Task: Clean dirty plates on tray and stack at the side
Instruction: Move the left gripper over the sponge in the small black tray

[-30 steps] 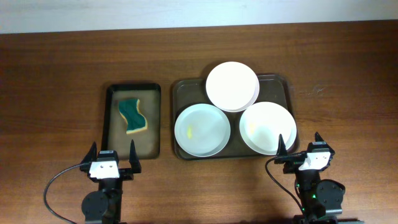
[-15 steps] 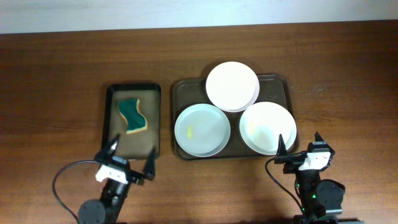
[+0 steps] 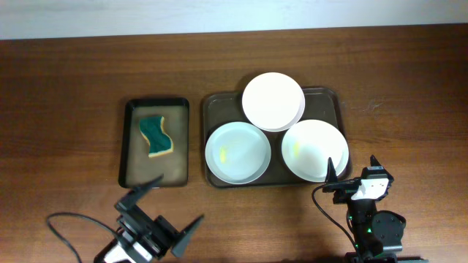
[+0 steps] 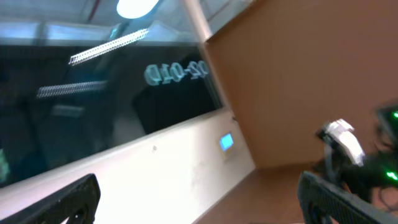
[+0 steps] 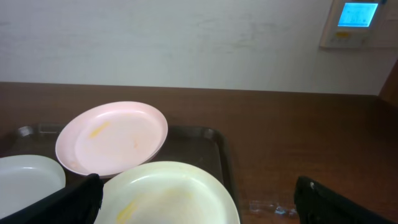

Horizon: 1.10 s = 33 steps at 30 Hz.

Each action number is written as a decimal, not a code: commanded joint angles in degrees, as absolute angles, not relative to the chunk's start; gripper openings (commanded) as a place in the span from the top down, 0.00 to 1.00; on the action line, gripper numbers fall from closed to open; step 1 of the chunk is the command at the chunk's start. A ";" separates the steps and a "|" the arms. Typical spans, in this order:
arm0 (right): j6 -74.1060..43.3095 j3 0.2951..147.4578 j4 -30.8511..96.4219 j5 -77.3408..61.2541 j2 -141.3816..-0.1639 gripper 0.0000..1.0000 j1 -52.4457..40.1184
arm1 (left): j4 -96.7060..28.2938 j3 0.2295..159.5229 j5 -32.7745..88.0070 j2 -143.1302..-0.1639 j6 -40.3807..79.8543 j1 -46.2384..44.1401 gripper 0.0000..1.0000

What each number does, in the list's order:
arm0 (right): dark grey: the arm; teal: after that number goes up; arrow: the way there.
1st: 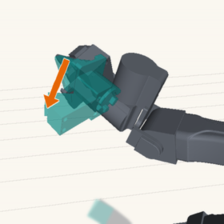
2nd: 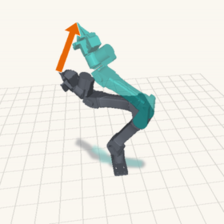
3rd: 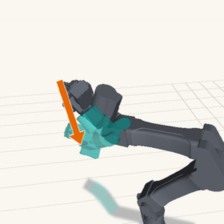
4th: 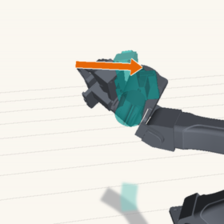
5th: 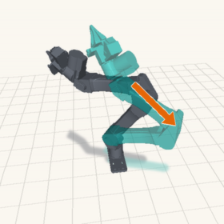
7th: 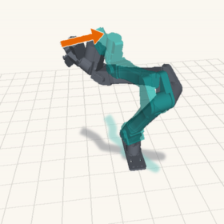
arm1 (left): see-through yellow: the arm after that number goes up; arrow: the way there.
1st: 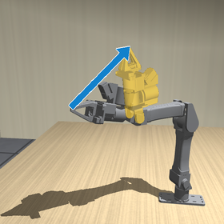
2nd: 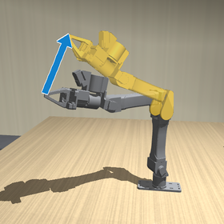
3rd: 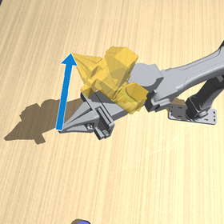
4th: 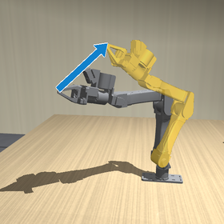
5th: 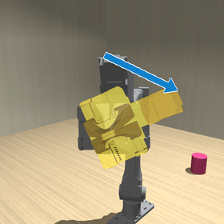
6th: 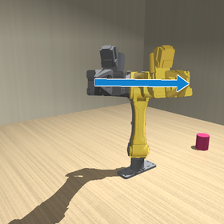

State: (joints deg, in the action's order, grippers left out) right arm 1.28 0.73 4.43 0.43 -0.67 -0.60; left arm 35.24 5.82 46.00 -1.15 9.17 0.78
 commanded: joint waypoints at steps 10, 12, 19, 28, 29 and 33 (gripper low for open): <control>1.08 0.32 4.67 0.71 -0.21 0.02 -0.25 | -33.21 58.83 41.85 -41.69 -11.20 0.91 0.01; 1.08 0.32 4.67 0.71 -0.21 0.02 -0.25 | -37.01 63.09 46.81 -46.94 -11.25 0.91 0.01; 1.08 0.32 4.67 0.71 -0.21 0.02 -0.25 | -47.62 74.02 14.22 -63.44 6.81 0.91 0.01; 1.08 0.32 4.67 0.71 -0.21 0.02 -0.25 | -54.87 77.62 13.72 -85.80 7.01 0.89 0.01; 1.08 0.32 4.67 0.71 -0.21 0.02 -0.25 | -54.81 77.62 12.80 -87.68 7.07 0.89 0.01; 1.08 0.32 4.67 0.71 -0.21 0.02 -0.25 | -54.57 77.62 1.15 -95.24 19.16 0.93 0.01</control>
